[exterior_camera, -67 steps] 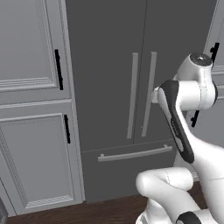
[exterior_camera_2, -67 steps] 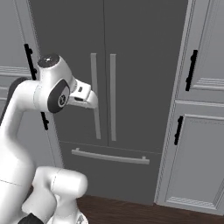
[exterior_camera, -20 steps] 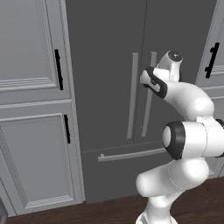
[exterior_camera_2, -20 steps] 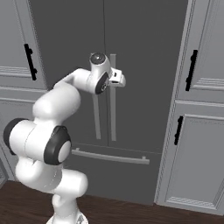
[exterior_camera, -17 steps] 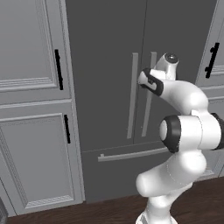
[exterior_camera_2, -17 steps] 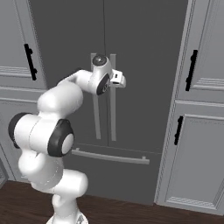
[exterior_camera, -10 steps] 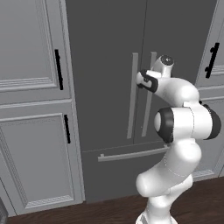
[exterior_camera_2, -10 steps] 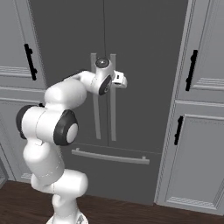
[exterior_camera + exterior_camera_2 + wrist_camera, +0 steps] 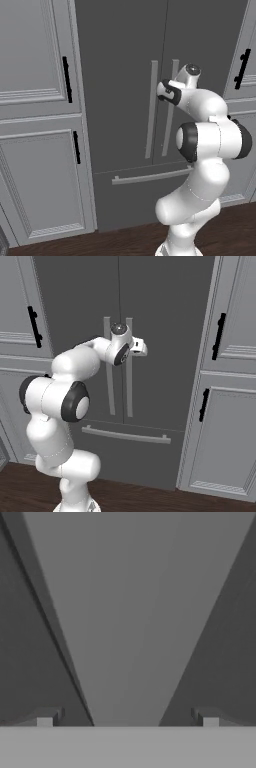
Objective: Grab a lemon wedge from the fridge and one ice cube from the ice bowl, and put them in the glass of lemonade.
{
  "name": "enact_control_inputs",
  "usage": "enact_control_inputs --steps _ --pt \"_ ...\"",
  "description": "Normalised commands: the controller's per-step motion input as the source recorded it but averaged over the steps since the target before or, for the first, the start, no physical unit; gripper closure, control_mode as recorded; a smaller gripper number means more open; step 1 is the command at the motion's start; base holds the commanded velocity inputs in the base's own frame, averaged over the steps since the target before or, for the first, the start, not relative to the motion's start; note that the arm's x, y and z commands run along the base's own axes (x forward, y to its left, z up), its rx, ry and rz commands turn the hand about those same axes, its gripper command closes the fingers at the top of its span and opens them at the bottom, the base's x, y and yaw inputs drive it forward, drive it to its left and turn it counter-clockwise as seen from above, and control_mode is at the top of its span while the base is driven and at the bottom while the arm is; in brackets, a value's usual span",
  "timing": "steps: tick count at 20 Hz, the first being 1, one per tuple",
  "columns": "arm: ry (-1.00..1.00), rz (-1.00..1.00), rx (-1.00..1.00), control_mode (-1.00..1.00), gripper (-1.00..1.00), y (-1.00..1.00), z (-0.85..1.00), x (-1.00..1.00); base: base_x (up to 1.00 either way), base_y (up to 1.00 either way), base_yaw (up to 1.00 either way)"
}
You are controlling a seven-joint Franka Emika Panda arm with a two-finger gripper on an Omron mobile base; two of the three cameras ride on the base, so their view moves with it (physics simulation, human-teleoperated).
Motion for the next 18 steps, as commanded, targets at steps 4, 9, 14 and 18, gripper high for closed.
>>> enact_control_inputs --steps 4,9,14,18 --pt "0.00 0.00 0.00 -1.00 -1.00 0.00 -0.57 0.58 0.00 0.00 0.00" --pt "-0.01 0.00 0.00 -1.00 -1.00 0.04 -0.19 0.09 0.00 0.00 0.00" --pt "0.00 0.00 0.00 -1.00 1.00 0.07 -0.02 0.11 0.00 0.00 0.00" --pt "0.00 0.00 0.00 -1.00 1.00 0.00 -0.05 0.09 0.00 0.00 0.00"
